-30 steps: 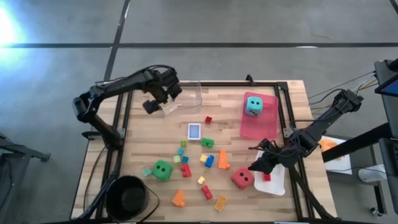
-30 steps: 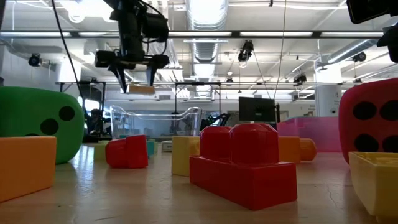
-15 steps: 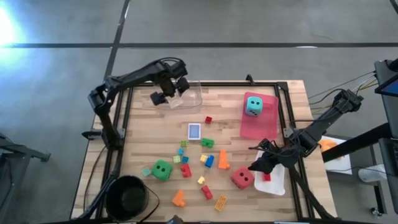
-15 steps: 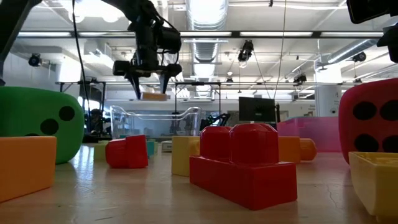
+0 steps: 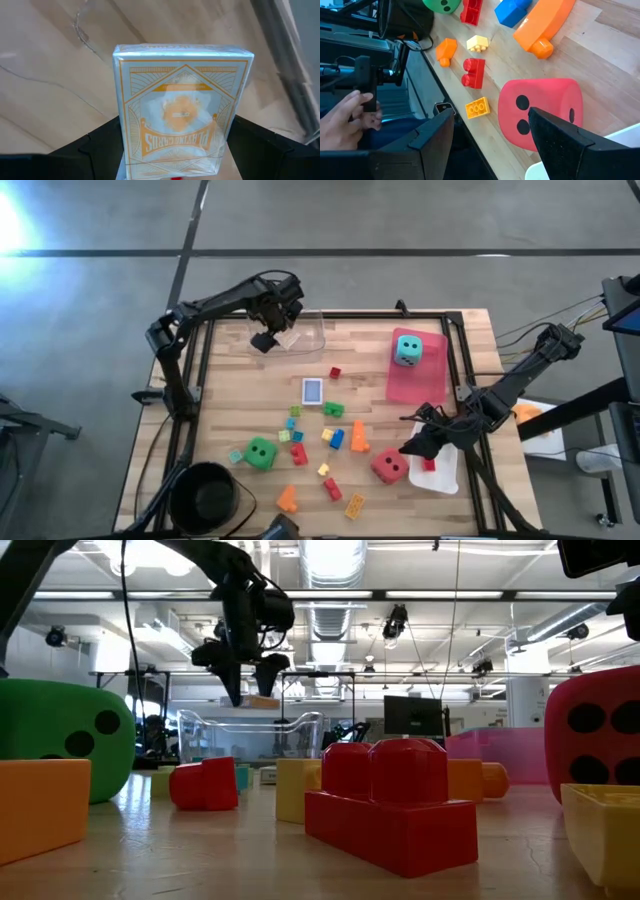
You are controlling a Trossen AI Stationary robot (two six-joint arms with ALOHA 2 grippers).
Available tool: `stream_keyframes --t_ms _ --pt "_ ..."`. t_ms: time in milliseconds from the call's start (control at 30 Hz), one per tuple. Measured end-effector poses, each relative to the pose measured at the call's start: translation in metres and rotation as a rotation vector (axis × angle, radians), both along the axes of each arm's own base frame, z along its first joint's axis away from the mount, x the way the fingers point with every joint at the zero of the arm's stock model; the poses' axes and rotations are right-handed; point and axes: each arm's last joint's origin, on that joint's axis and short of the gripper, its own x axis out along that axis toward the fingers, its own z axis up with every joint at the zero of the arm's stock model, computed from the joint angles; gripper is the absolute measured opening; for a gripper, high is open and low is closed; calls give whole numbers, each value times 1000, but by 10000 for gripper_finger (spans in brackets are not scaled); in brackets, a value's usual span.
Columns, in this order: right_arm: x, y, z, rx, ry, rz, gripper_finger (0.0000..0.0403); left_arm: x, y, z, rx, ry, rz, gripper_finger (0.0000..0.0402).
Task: Pick & Place Toys
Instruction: Put the orange deck of cards box into the transparent bin
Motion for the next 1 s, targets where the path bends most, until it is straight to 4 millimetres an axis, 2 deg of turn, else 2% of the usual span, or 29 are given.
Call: stream_keyframes --t_ms 167,333,500,800,1000 --pt "0 0 0 -2 0 1 251 -1 6 -8 -19 15 24 304" --pt "0 0 0 -2 0 1 251 2 11 -31 -79 91 15 304" --pt "0 0 0 -2 0 1 251 5 14 -44 -102 123 1 304" --pt "0 0 0 -1 0 0 251 10 18 -51 -77 103 -34 304" --pt "0 0 0 -1 0 1 251 14 21 -51 -24 72 -195 304"
